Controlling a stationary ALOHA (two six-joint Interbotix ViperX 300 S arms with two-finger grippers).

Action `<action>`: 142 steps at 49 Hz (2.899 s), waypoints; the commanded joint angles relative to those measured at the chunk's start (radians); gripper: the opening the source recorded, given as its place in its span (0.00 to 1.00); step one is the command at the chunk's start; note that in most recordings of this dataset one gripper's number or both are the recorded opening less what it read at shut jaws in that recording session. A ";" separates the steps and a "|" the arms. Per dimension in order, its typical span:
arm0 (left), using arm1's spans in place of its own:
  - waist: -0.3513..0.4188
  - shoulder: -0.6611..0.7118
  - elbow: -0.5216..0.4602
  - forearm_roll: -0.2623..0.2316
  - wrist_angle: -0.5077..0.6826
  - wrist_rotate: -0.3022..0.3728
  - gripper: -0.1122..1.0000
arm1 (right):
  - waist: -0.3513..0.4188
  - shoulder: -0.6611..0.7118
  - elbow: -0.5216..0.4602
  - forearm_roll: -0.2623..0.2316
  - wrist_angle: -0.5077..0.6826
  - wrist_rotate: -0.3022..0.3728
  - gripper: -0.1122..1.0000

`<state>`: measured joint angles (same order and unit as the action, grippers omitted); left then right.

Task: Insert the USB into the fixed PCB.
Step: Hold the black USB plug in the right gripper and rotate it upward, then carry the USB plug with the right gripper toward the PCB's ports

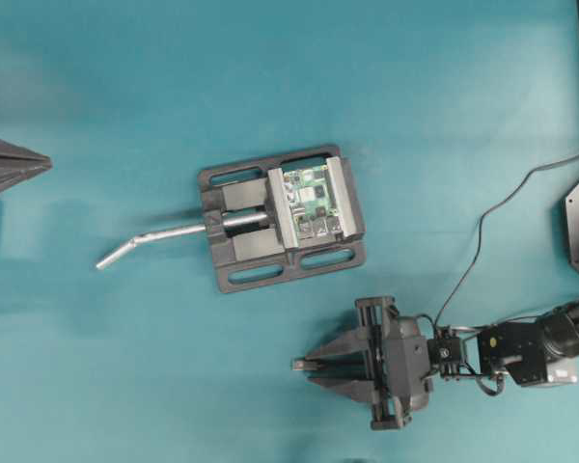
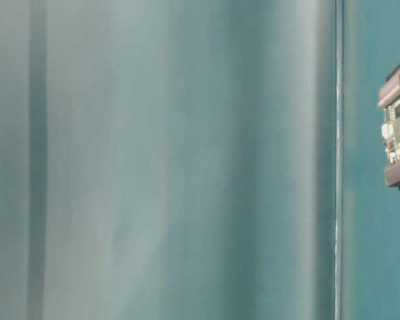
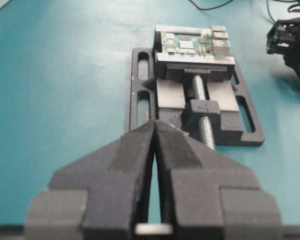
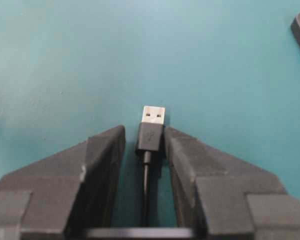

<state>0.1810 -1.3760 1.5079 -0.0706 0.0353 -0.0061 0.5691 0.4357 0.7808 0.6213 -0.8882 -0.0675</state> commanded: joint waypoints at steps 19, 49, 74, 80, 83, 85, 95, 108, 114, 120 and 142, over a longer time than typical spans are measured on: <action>0.003 0.009 -0.018 0.005 0.040 0.008 0.10 | 0.011 -0.011 0.009 0.026 -0.008 -0.012 0.34; 0.003 0.003 -0.048 0.005 0.100 0.006 0.10 | 0.011 -0.011 -0.009 0.092 -0.014 -0.021 0.29; 0.003 0.003 -0.046 0.006 0.100 0.006 0.10 | 0.080 -0.009 -0.089 0.446 -0.161 -0.135 0.29; 0.003 0.003 -0.046 0.006 0.100 0.006 0.10 | 0.107 -0.002 -0.127 0.600 -0.222 -0.213 0.29; 0.003 0.003 -0.046 0.006 0.100 0.006 0.10 | 0.121 0.005 -0.143 0.673 -0.259 -0.239 0.29; 0.003 0.003 -0.046 0.006 0.100 0.006 0.10 | 0.132 0.015 -0.155 0.721 -0.290 -0.250 0.29; 0.003 0.003 -0.046 0.005 0.100 0.006 0.10 | 0.163 0.077 -0.236 0.865 -0.402 -0.265 0.29; 0.003 0.003 -0.046 0.006 0.100 0.006 0.10 | 0.166 0.166 -0.371 0.959 -0.555 -0.272 0.29; 0.003 0.002 -0.046 0.006 0.100 0.006 0.10 | 0.166 0.186 -0.425 1.031 -0.615 -0.293 0.29; 0.003 0.003 -0.046 0.005 0.100 0.006 0.10 | 0.166 0.198 -0.482 1.121 -0.661 -0.336 0.29; 0.003 0.002 -0.046 0.005 0.100 0.006 0.10 | 0.150 0.281 -0.658 1.299 -0.796 -0.388 0.29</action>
<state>0.1810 -1.3806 1.4895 -0.0690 0.1381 -0.0046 0.7271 0.7256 0.1565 1.9175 -1.6690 -0.4541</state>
